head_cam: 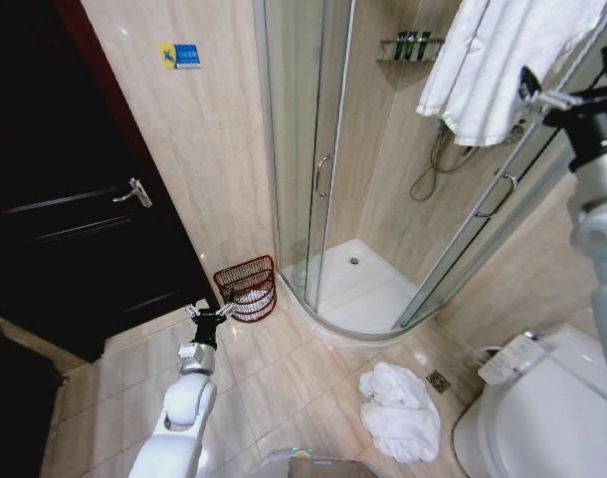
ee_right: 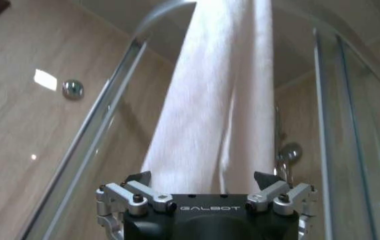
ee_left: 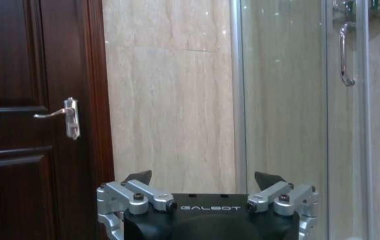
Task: Discard the used towel into the hamper.
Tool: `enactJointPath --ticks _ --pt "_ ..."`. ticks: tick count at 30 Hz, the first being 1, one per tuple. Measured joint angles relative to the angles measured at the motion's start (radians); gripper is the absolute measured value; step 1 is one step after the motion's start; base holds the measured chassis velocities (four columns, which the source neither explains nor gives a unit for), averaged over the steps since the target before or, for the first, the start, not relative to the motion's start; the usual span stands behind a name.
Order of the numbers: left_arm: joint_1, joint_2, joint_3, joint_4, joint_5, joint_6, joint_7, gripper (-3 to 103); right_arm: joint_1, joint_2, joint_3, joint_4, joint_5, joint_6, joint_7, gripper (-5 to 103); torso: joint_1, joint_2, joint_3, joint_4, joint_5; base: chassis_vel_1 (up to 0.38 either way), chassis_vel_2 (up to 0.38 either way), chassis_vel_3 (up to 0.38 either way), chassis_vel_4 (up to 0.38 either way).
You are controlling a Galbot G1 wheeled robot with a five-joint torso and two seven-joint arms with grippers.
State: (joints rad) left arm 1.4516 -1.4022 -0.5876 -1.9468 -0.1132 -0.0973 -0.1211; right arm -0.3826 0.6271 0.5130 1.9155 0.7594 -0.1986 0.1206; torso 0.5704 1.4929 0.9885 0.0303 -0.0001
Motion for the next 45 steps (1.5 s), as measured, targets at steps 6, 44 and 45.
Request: enactJointPath --ticks 6,44,45 --pt "0.0 0.001 -0.009 0.0 -0.002 -0.002 0.0 100 0.213 0.01 -0.152 -0.066 0.012 -0.019 0.025 100 0.0 0.0 0.0 0.0001 -0.0002 0.0 0.0 0.0 0.0" --pt "-0.018 0.013 -0.037 0.037 -0.008 -0.031 0.001 100 0.602 0.084 -0.42 -0.283 -0.012 -0.066 0.089 54 0.0 0.0 0.0 0.0 0.0001 0.0 0.0 0.0 0.0" --pt "-0.018 0.013 -0.037 0.037 -0.008 -0.031 0.001 100 0.602 0.084 -0.42 -0.283 -0.012 -0.066 0.089 54 0.0 0.0 0.0 0.0 0.0001 0.0 0.0 0.0 0.0"
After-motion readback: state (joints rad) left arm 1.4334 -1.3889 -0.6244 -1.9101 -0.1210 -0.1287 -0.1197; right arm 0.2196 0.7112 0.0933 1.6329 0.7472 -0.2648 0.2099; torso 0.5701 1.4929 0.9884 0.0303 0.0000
